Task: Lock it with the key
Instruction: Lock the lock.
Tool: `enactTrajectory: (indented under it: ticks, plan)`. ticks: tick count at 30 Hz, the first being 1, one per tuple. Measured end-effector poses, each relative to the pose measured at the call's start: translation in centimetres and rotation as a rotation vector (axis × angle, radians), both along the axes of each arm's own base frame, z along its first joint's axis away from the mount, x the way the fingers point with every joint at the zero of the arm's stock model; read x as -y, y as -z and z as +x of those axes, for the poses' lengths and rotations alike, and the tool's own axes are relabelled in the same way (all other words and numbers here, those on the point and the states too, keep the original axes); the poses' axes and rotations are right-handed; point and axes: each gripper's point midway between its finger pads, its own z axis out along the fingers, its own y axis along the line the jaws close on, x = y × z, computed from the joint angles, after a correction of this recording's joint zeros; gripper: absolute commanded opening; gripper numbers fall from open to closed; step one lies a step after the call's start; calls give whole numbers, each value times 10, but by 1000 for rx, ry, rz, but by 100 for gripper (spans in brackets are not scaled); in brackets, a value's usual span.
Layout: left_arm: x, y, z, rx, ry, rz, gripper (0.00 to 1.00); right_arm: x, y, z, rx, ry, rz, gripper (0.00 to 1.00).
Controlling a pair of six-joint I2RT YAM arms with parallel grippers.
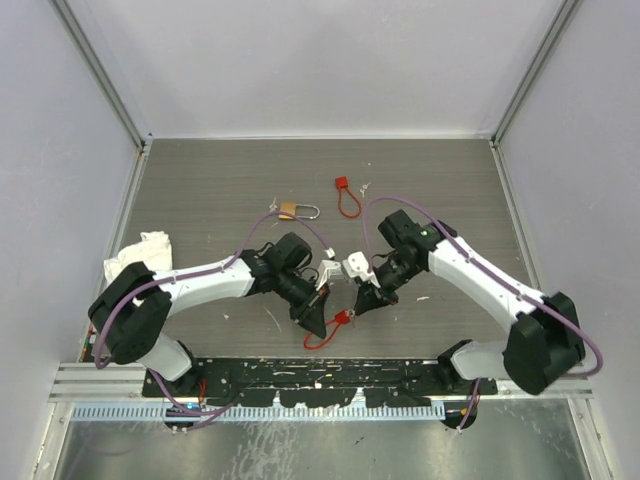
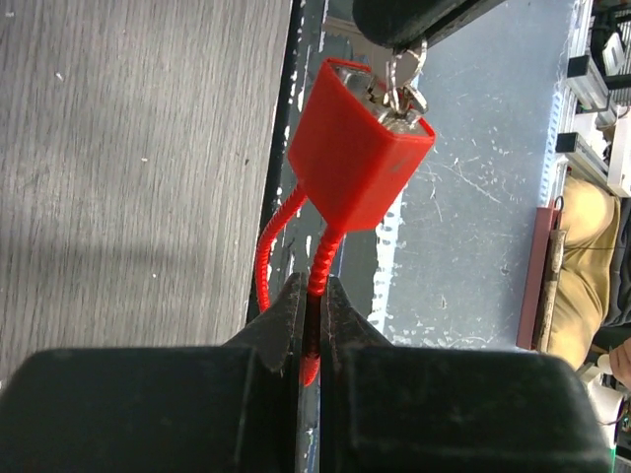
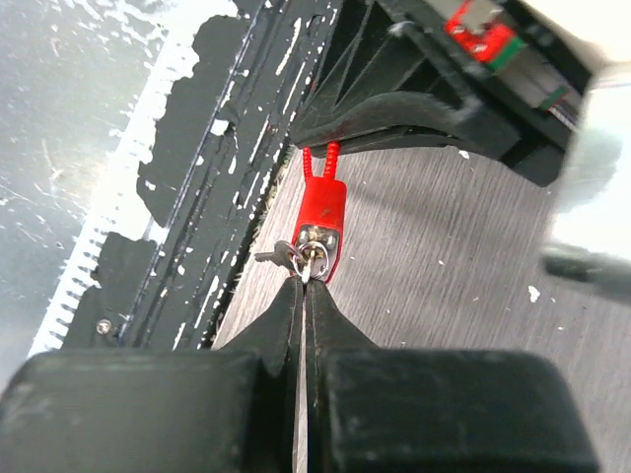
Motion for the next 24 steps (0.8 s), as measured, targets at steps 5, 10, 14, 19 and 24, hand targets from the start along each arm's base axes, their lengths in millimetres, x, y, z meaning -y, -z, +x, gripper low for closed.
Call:
enactTrajectory:
  ticks: [5,10,14,19,24]
  plan:
    - [7,-8,0,3,24,-56,0,10,-12,-5,196,25,59,1]
    - [12,-14,1,3,27,-78,0,12,-20,-2,249,41,67,1]
    - [10,-9,2,10,15,-47,0,11,-14,0,231,42,52,1]
    - [13,-13,4,25,15,-47,0,13,-23,2,263,51,56,1]
    - [16,-13,8,39,5,-34,0,6,-35,1,165,93,54,1]
